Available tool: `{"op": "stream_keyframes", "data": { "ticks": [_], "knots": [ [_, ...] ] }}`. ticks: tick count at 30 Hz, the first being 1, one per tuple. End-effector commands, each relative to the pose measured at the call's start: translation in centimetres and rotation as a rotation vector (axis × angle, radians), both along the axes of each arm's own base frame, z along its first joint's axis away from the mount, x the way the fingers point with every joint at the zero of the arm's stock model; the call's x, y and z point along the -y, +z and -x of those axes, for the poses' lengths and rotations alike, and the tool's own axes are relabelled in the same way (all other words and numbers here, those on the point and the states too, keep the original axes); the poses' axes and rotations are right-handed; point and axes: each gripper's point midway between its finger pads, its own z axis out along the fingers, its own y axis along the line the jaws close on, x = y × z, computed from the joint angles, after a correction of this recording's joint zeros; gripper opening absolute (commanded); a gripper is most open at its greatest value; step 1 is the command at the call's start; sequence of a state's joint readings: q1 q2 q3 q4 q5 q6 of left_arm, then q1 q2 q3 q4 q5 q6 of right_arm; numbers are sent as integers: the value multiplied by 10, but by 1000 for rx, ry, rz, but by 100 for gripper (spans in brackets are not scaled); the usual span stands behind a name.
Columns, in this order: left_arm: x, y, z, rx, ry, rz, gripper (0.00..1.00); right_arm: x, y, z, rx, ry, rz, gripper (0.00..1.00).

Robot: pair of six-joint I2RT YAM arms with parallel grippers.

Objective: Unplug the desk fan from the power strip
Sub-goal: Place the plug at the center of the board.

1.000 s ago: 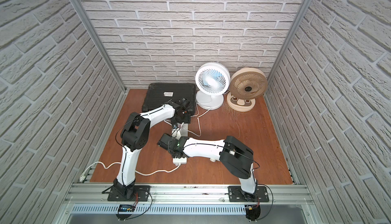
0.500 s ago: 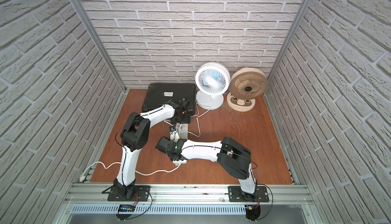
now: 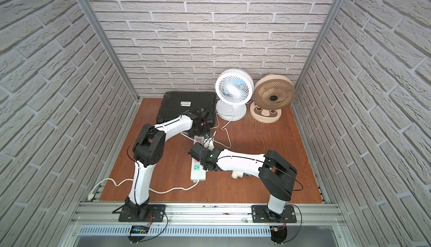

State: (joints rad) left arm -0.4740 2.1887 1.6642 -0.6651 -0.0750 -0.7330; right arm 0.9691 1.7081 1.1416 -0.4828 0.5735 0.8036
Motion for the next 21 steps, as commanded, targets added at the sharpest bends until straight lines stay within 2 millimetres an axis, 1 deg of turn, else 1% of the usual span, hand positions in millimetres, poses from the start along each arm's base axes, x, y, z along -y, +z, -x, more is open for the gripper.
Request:
{"op": "stream_keyframes", "data": {
  "ticks": [1, 5, 9, 14, 19, 21],
  "knots": [
    [-30, -50, 39, -198, 15, -78, 0, 19, 19, -10, 38, -30, -43, 3],
    [-32, -48, 39, -195, 25, -89, 0, 48, 25, -18, 47, -78, -47, 3],
    [-33, -46, 39, -191, 31, -93, 0, 79, 26, -27, 48, -132, -49, 3],
    [-32, -43, 40, -187, 37, -82, 0, 115, 17, -38, 16, -209, -103, 3],
    [-33, -39, 40, -182, 46, -79, 0, 153, 3, -47, -21, -301, -182, 3],
    [-35, -39, 41, -180, 54, -84, 0, 164, -4, -50, -35, -329, -209, 3]
  ]
}}
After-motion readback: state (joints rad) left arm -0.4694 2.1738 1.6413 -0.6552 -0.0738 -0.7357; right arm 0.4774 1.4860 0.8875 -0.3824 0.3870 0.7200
